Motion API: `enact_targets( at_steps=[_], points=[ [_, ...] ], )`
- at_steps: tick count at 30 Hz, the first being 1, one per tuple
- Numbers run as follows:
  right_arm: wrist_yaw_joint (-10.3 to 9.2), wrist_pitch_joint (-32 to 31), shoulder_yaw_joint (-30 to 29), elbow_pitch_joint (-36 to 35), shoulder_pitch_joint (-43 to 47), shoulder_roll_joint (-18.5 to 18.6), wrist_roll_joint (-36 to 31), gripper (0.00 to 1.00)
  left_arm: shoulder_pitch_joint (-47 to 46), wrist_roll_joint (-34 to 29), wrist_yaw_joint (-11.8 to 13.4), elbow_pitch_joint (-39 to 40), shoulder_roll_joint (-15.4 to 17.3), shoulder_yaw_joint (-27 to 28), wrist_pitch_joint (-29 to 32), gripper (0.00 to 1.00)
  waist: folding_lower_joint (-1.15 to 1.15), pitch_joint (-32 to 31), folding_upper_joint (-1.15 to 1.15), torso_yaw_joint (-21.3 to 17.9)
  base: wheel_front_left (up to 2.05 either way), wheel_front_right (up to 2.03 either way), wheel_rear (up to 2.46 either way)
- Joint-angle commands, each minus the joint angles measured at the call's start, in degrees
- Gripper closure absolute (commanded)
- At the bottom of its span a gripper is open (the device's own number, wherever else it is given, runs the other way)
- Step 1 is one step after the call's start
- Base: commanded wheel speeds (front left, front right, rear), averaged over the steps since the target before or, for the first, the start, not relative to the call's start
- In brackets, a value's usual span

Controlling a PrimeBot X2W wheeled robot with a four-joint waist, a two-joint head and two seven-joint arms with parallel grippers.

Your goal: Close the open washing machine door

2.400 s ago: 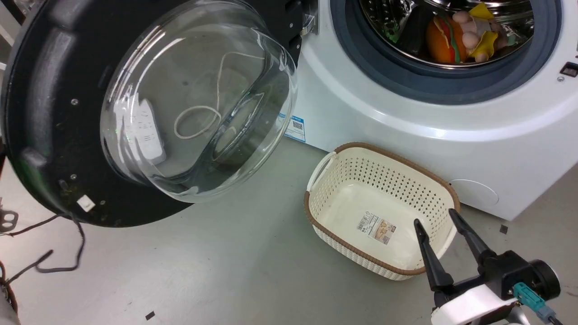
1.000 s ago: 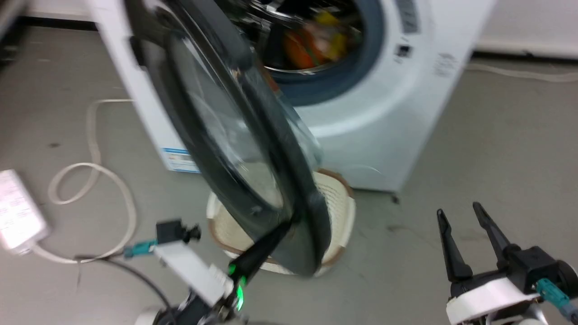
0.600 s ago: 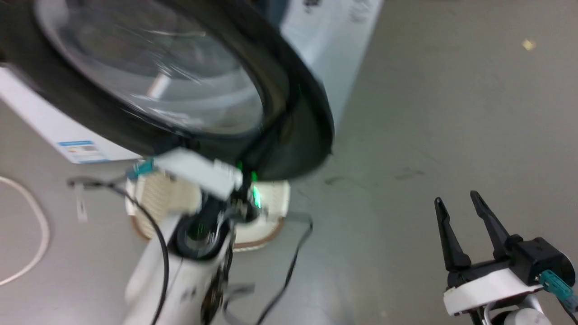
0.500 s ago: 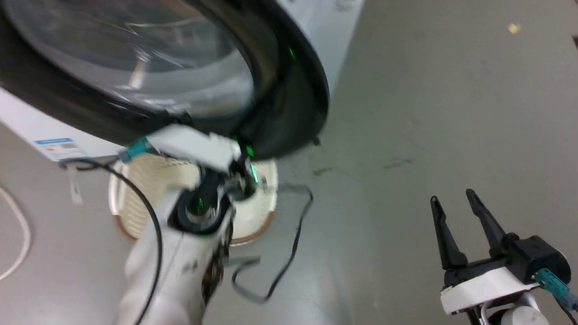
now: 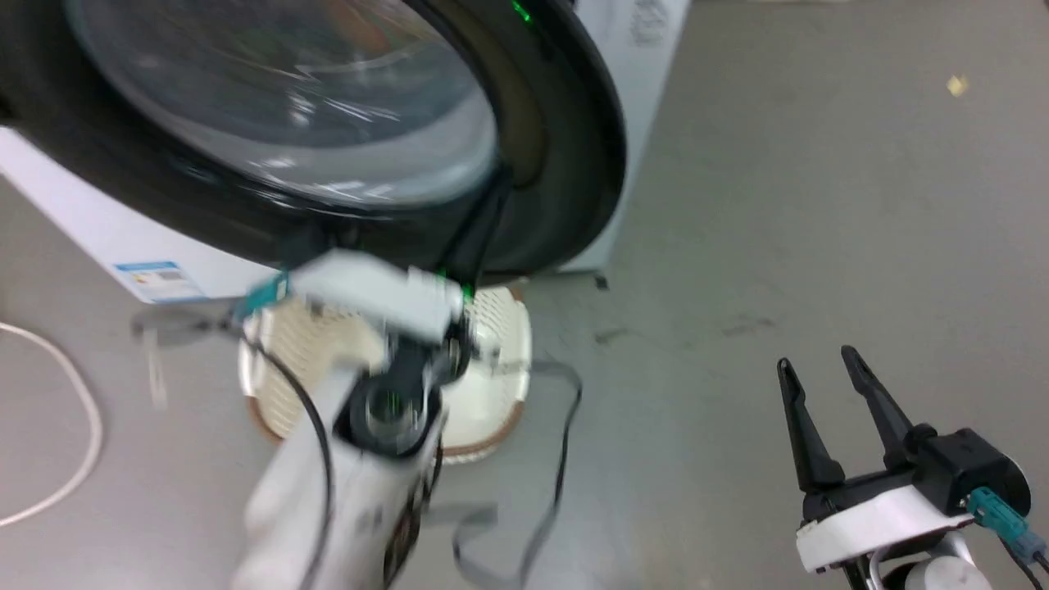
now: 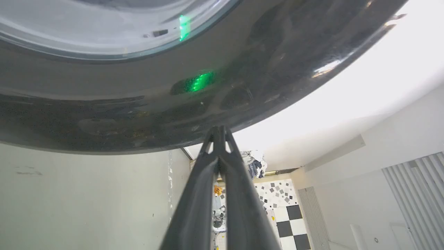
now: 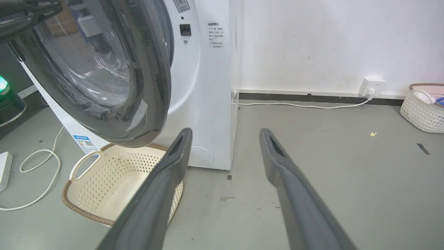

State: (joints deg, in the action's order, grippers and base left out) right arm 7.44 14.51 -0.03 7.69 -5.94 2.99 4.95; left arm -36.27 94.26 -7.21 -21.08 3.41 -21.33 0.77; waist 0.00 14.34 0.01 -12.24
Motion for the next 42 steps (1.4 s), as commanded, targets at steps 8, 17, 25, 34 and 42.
enact_targets(
  at_steps=[8,17,25,34,42],
  points=[
    [0.05,0.5,0.4,-1.1,4.6,-0.1,-1.1,0.00,20.0,-18.5,-0.3,12.5,10.3,-4.7,-13.1,0.00,0.00,-10.0,-0.01,9.1,0.00,0.00,0.00],
    [0.05,0.3,1.5,-2.6,8.1,-0.1,-1.2,0.00,27.8,-56.6,5.8,15.7,17.6,-1.0,-15.7,0.00,0.00,-13.7,-0.01,13.9,0.00,0.00,0.00],
    [0.05,0.0,3.7,-3.7,9.6,0.1,-1.1,0.00,36.7,-77.9,12.6,21.4,13.3,3.5,-15.8,0.00,0.00,-14.6,-0.01,15.3,0.00,0.00,0.00],
    [0.05,-2.2,5.9,-4.6,8.1,1.7,-1.0,1.00,39.9,-82.6,11.3,21.1,7.4,9.0,-15.8,0.00,0.00,-11.0,-0.01,17.3,0.00,0.00,0.00],
    [0.05,-5.1,9.0,-5.8,-1.2,7.5,2.8,1.00,37.2,-85.5,9.2,21.3,4.6,11.0,-15.8,0.00,0.00,-4.5,-0.01,20.1,0.00,0.00,0.00]
  ],
)
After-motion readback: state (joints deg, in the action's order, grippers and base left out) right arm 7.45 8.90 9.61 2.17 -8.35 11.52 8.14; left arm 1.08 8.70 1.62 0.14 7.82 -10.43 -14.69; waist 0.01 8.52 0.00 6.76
